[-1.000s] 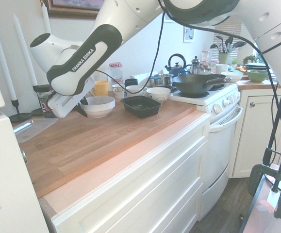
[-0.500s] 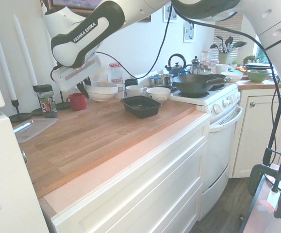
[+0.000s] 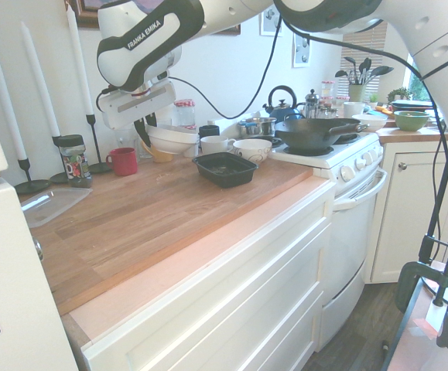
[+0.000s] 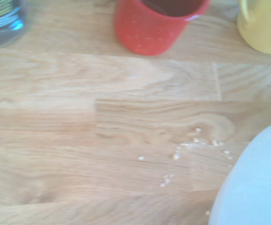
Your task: Put the cereal into the box
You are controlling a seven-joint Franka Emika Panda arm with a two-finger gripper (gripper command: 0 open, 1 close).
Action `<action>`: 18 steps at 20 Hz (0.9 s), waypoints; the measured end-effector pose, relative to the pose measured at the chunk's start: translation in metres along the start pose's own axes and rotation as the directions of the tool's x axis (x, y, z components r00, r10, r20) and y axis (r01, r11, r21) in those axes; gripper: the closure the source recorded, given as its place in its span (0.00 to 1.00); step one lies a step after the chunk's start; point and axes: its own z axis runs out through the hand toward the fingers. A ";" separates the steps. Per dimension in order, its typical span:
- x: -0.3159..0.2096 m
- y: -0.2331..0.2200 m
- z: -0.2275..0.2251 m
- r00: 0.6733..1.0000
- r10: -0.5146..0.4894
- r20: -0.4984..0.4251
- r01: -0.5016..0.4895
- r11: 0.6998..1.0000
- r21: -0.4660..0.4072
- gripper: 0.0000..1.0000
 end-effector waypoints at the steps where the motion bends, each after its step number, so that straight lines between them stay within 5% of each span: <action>1: 0.006 0.005 -0.001 1.000 0.007 0.006 -0.007 1.000 0.007 1.00; 18: 0.073 0.064 0.012 0.951 0.148 0.273 -0.206 0.958 0.197 1.00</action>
